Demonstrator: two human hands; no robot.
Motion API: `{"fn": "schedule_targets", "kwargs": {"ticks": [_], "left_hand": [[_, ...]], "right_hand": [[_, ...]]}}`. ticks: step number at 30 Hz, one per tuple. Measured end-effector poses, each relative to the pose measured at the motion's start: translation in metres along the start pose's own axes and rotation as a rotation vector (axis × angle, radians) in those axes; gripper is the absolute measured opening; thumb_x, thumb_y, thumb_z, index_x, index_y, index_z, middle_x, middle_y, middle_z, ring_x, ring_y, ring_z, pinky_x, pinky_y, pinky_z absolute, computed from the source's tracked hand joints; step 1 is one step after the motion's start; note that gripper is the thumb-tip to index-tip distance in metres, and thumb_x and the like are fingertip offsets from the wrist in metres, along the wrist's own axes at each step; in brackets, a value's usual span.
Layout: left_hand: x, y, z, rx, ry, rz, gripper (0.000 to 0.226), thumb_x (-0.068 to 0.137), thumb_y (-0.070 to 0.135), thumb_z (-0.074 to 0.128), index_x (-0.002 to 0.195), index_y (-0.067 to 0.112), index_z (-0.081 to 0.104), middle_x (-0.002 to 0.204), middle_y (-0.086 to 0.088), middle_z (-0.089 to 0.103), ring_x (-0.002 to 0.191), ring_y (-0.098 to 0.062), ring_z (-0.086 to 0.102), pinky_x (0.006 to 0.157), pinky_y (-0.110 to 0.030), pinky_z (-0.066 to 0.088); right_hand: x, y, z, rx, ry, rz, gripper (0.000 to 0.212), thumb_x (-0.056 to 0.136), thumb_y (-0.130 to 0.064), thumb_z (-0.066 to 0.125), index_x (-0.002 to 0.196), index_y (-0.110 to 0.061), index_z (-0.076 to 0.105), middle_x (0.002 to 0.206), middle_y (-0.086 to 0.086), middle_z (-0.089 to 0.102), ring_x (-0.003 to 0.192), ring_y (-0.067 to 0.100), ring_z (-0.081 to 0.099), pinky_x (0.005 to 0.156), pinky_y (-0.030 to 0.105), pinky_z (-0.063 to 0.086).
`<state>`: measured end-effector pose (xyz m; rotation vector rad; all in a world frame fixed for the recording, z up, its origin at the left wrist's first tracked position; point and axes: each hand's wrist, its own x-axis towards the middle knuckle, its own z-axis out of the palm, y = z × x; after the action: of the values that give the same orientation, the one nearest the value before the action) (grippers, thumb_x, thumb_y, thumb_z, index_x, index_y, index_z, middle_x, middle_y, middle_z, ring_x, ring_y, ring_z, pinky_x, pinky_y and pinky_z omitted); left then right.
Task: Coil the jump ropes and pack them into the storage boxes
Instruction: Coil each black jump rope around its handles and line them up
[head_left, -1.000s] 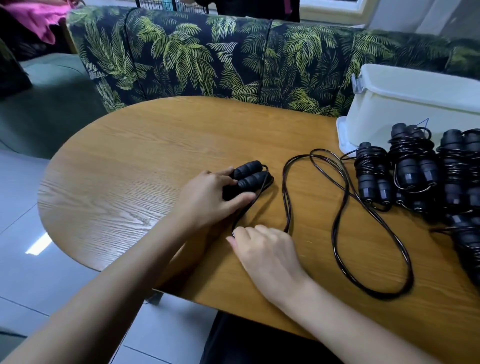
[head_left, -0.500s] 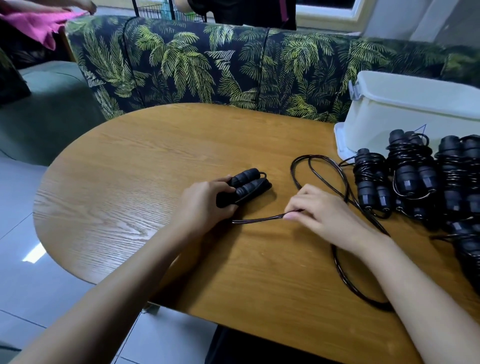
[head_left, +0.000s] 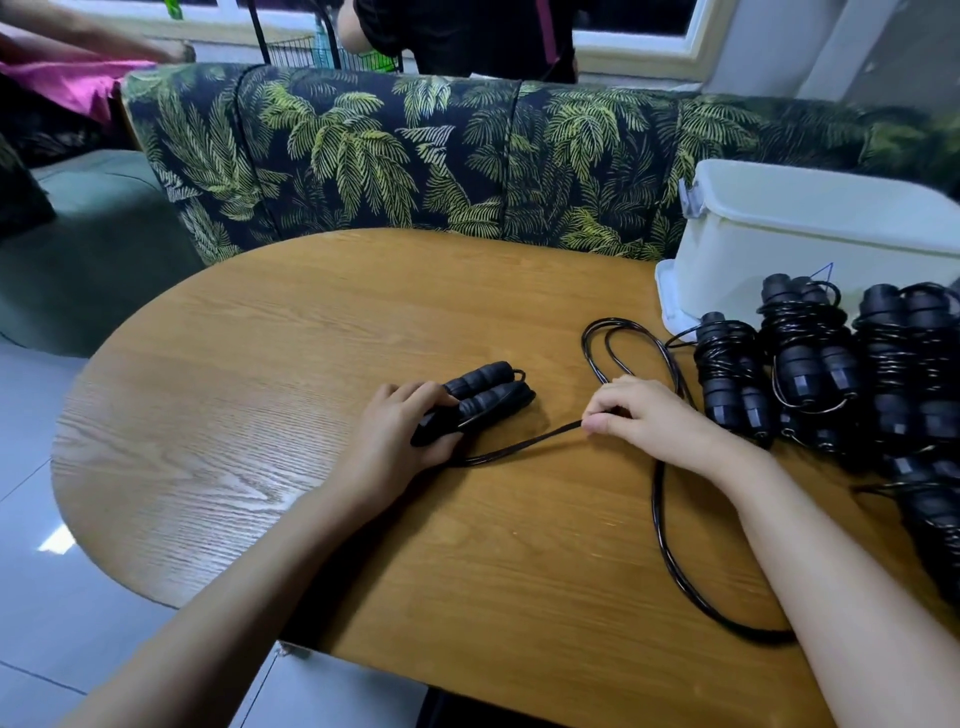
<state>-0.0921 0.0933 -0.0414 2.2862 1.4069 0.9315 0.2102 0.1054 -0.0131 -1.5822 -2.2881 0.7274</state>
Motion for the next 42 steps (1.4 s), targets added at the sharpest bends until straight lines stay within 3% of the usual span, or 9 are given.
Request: {"fn": "schedule_targets", "kwargs": {"ticks": [7, 9, 12, 16, 23, 29, 36, 39, 42], "left_hand": [[-0.016, 0.056, -0.031, -0.072, -0.184, 0.307, 0.046, 0.082, 0.039, 0.071, 0.119, 0.029, 0.047, 0.118, 0.028, 0.044, 0.106, -0.014, 0.052, 0.090, -0.030, 0.044], [-0.018, 0.078, -0.029, 0.053, -0.170, 0.361, 0.064, 0.080, 0.033, 0.078, 0.127, 0.022, 0.037, 0.113, 0.017, 0.047, 0.099, -0.016, 0.051, 0.083, -0.029, 0.042], [-0.017, 0.095, -0.025, 0.219, -0.110, 0.217, 0.084, 0.080, 0.027, 0.080, 0.140, 0.016, 0.022, 0.122, -0.013, 0.058, 0.107, -0.031, 0.055, 0.087, -0.039, 0.047], [-0.008, 0.090, -0.027, 0.375, -0.068, -0.113, 0.095, 0.089, 0.038, 0.068, 0.152, 0.006, 0.004, 0.137, -0.012, 0.050, 0.119, -0.031, 0.046, 0.090, -0.034, 0.037], [-0.002, 0.094, -0.035, 0.357, 0.061, -0.030, 0.092, 0.083, 0.023, 0.075, 0.154, 0.009, 0.017, 0.123, -0.013, 0.063, 0.102, -0.034, 0.049, 0.079, -0.037, 0.037], [-0.007, 0.095, -0.033, 0.204, 0.192, 0.022, 0.079, 0.076, 0.016, 0.080, 0.145, 0.007, 0.042, 0.119, -0.016, 0.066, 0.093, -0.040, 0.052, 0.079, -0.053, 0.047], [-0.010, 0.104, -0.033, 0.018, 0.112, 0.151, 0.073, 0.080, 0.045, 0.050, 0.140, 0.005, 0.047, 0.121, -0.011, 0.065, 0.103, -0.025, 0.056, 0.085, -0.030, 0.042], [-0.013, 0.102, -0.034, 0.066, 0.047, 0.179, 0.077, 0.078, 0.045, 0.050, 0.145, 0.010, 0.041, 0.127, -0.007, 0.060, 0.108, -0.028, 0.057, 0.090, -0.040, 0.048], [-0.016, 0.106, -0.034, -0.009, 0.014, 0.150, 0.073, 0.080, 0.056, 0.052, 0.143, 0.022, 0.038, 0.125, 0.008, 0.059, 0.109, -0.015, 0.057, 0.090, -0.046, 0.047]], "right_hand": [[0.031, -0.028, -0.018, -0.021, -0.017, 0.077, 0.027, 0.095, -0.033, 0.062, 0.070, -0.029, 0.069, 0.070, -0.009, 0.065, 0.066, 0.014, 0.054, 0.066, 0.031, 0.043], [0.043, -0.054, -0.025, -0.075, 0.016, 0.052, 0.025, 0.094, -0.040, 0.062, 0.075, -0.027, 0.070, 0.068, -0.003, 0.064, 0.059, 0.016, 0.046, 0.055, 0.028, 0.036], [0.041, -0.099, -0.040, -0.161, 0.210, 0.019, 0.024, 0.093, -0.046, 0.061, 0.078, -0.030, 0.069, 0.064, -0.007, 0.058, 0.054, 0.010, 0.041, 0.052, 0.028, 0.028], [-0.003, -0.142, -0.034, -0.199, 0.379, -0.058, 0.021, 0.090, -0.050, 0.063, 0.084, -0.032, 0.072, 0.074, -0.008, 0.065, 0.071, 0.016, 0.055, 0.058, 0.029, 0.033], [-0.072, -0.140, 0.028, -0.039, 0.610, -0.137, 0.022, 0.095, -0.035, 0.058, 0.102, -0.027, 0.077, 0.087, -0.016, 0.072, 0.078, 0.007, 0.066, 0.062, 0.035, 0.054], [-0.080, -0.123, 0.027, 0.537, 0.417, 0.071, 0.009, 0.089, -0.019, 0.071, 0.085, -0.024, 0.078, 0.073, -0.012, 0.074, 0.061, -0.002, 0.061, 0.071, 0.021, 0.053], [-0.061, -0.120, 0.026, 0.823, 0.444, 0.093, 0.019, 0.087, -0.005, 0.070, 0.081, -0.023, 0.074, 0.070, -0.007, 0.074, 0.058, -0.001, 0.058, 0.063, 0.016, 0.047], [-0.060, -0.119, 0.027, 0.845, 0.465, 0.033, 0.024, 0.086, 0.001, 0.069, 0.081, -0.023, 0.074, 0.070, -0.009, 0.074, 0.061, -0.002, 0.062, 0.061, 0.014, 0.047], [-0.059, -0.117, 0.025, 0.801, 0.493, 0.003, 0.028, 0.086, -0.001, 0.069, 0.078, -0.027, 0.074, 0.067, -0.010, 0.073, 0.058, -0.002, 0.057, 0.061, 0.015, 0.046]]}}
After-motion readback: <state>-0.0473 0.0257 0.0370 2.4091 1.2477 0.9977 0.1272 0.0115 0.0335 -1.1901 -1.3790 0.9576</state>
